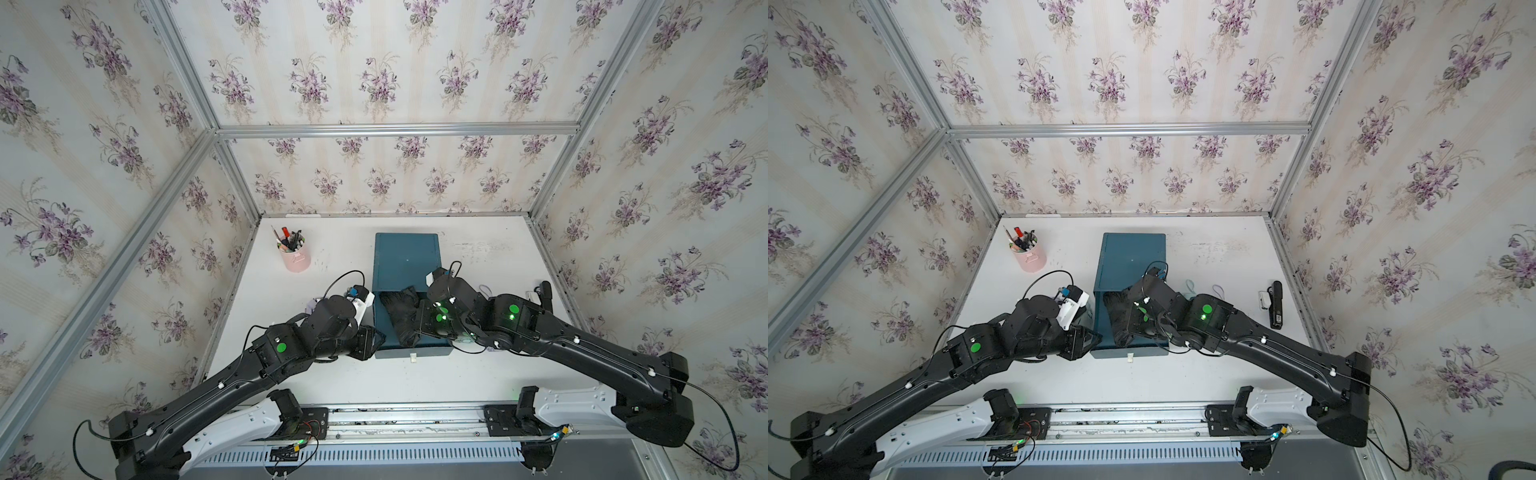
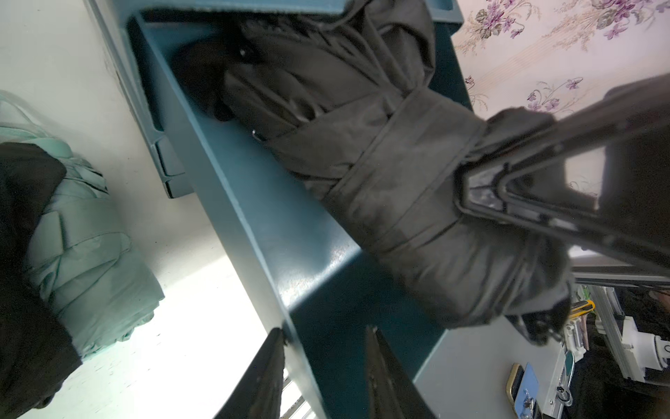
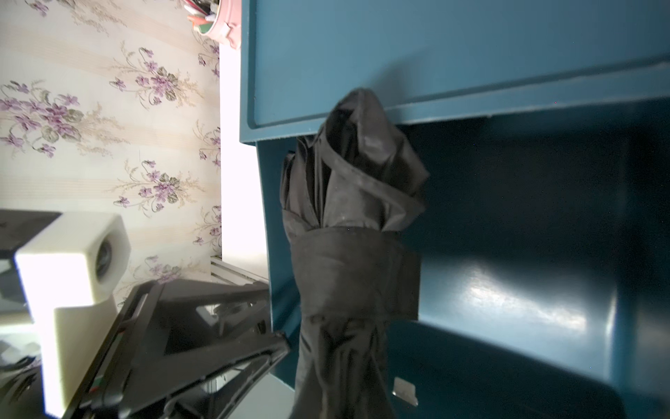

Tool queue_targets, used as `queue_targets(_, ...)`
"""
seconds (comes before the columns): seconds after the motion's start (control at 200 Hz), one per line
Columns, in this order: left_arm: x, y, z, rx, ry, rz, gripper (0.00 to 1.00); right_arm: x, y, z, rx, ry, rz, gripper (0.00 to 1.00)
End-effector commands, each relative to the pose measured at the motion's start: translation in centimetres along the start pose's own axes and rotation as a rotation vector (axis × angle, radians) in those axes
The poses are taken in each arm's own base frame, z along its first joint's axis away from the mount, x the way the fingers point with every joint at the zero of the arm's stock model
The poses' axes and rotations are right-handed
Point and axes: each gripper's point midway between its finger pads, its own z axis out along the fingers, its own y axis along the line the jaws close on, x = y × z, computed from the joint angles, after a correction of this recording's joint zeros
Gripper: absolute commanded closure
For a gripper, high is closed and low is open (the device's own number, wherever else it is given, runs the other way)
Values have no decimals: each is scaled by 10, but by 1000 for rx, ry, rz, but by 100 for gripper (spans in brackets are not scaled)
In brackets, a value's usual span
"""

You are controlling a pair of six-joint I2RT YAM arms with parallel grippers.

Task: Place the umbrella in the drawer by color
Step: Place the umbrella in the drawer.

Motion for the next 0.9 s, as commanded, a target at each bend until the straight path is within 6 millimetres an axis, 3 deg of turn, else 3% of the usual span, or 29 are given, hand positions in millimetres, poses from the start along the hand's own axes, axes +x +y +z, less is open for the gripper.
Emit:
queue_targets(0.0, -6, -9, -1, 43, -22, 11, 62, -13, 25, 7, -90, -67, 26, 100)
queue_targets(0.14, -7, -11, -4, 42, -25, 16, 62, 1, 23, 29, -85, -22, 24, 100)
queue_targets(0.235, -8, -12, -4, 45, -26, 17, 62, 11, 20, 42, -74, 14, 13, 78)
queue_targets(0.34, -9, -10, -6, 31, -30, 17, 62, 11, 14, 42, -51, 9, -3, 48)
queue_targets(0.5, -15, -2, -12, -25, -56, 12, 60, -1, -1, 27, 33, -56, -48, 29)
queue_targets(0.644, -18, 7, -16, -78, -78, -1, 59, -9, -14, 22, 103, -96, -90, 32)
queue_targets(0.894, -19, 13, -21, -106, -98, -24, 59, -2, -5, 49, 80, -44, -144, 71)
